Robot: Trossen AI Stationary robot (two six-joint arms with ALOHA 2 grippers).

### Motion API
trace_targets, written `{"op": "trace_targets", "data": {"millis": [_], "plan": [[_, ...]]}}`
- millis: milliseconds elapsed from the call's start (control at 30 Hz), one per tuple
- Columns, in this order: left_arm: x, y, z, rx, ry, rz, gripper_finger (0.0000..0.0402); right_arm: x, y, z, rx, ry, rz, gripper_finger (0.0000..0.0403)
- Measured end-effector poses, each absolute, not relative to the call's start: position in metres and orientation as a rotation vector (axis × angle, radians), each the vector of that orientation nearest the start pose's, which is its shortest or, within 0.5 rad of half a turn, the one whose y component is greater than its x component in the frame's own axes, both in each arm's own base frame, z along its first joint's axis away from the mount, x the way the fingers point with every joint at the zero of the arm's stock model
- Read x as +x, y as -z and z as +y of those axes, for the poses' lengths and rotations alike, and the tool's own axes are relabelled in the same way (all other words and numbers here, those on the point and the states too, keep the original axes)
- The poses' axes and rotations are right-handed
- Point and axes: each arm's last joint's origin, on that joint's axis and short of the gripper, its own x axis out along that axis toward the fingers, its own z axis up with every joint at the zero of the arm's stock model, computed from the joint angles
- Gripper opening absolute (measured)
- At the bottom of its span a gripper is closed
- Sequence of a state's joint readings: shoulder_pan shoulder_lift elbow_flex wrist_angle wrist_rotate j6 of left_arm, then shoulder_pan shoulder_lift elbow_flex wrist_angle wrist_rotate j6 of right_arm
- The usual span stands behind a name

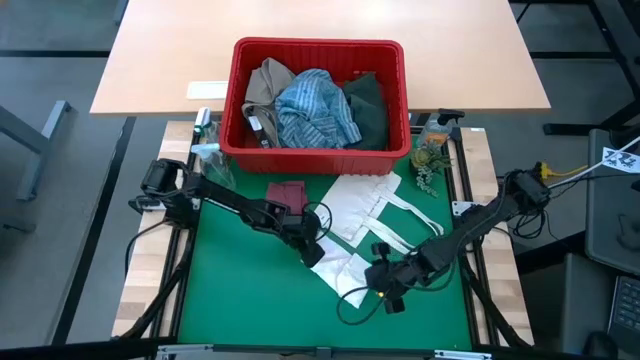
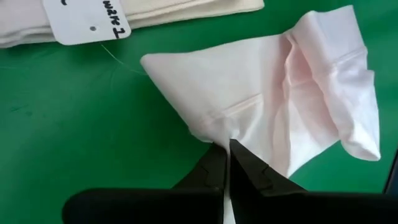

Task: Fold Laundry from Bin
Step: Fold the white underwear

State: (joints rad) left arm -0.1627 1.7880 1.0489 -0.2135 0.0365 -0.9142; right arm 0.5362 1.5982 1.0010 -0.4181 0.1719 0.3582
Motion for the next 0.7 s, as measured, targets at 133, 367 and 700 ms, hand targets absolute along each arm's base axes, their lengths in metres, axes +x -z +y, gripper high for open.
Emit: {"op": "trace_targets", "data": {"millis": [133, 367, 700], "plan": [[0.349, -0.162, -0.059, -0.781, -0.262, 0.961, 0.0002, 0.287, -0.184, 0.162, -0.08, -0.124, 0.92, 0.0127], [0.352, -0.165, -0.062, -0.787, -0.236, 0.923, 0.0002, 0.304, -0.152, 0.161, -0.122, -0.03, 0.914, 0.0127], [0.361, -0.173, -0.065, -0.863, -0.185, 0.808, 0.0002, 0.314, -0.134, 0.153, -0.059, -0.081, 0.976, 0.0127]]}}
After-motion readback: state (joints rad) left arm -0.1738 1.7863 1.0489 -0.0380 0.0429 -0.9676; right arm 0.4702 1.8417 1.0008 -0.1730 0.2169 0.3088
